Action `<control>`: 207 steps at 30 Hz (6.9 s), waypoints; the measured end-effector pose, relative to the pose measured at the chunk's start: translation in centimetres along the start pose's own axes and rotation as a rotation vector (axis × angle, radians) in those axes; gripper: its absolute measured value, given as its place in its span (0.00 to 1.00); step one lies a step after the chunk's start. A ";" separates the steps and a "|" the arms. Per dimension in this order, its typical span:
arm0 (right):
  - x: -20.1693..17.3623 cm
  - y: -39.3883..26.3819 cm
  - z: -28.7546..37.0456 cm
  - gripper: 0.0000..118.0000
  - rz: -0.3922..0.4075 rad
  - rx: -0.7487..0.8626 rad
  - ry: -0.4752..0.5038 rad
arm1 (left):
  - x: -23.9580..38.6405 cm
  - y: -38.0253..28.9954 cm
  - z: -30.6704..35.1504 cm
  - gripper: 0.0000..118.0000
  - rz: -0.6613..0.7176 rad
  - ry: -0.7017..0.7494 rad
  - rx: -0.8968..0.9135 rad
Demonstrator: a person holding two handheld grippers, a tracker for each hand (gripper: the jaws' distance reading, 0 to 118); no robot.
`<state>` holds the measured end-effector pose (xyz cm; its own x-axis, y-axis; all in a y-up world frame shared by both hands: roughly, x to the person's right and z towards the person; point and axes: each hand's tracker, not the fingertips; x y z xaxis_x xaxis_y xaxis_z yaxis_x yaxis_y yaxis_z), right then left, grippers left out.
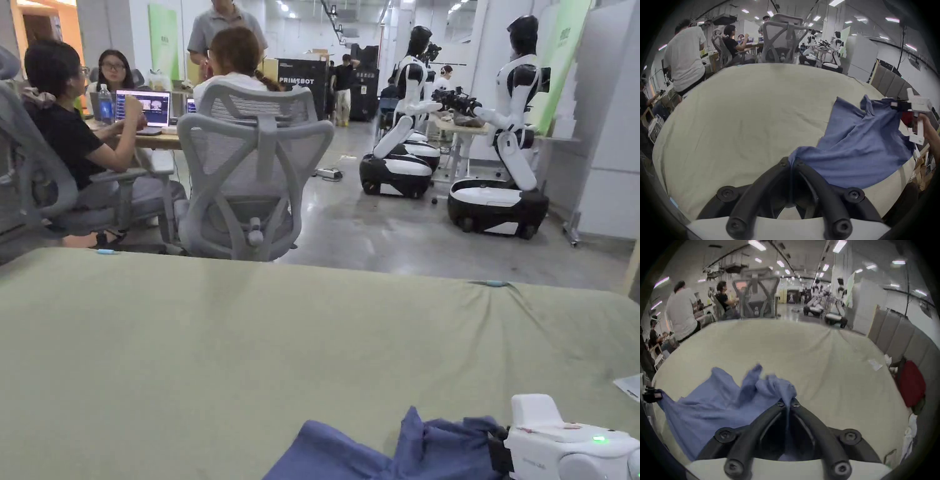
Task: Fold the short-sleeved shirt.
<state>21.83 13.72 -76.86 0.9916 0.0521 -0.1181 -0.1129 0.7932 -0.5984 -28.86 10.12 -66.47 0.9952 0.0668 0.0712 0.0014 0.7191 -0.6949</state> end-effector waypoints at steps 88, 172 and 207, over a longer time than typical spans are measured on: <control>-0.5 -14.9 20.8 0.00 -0.051 0.102 -0.070 | 3.5 -4.7 9.1 0.00 -0.057 0.005 0.112; -3.8 -13.5 17.4 0.00 -0.016 0.310 -0.102 | 2.3 -3.0 1.3 0.00 0.030 0.047 0.081; 5.4 -15.8 7.2 0.04 -0.192 -0.070 -0.047 | 5.5 1.1 -2.7 0.04 -0.107 0.061 0.000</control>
<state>29.46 5.85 -62.28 0.9970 -0.0670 0.0394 0.0763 0.7475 -0.6598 -23.16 9.41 -68.74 0.9935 -0.0527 0.1008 0.1077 0.7199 -0.6857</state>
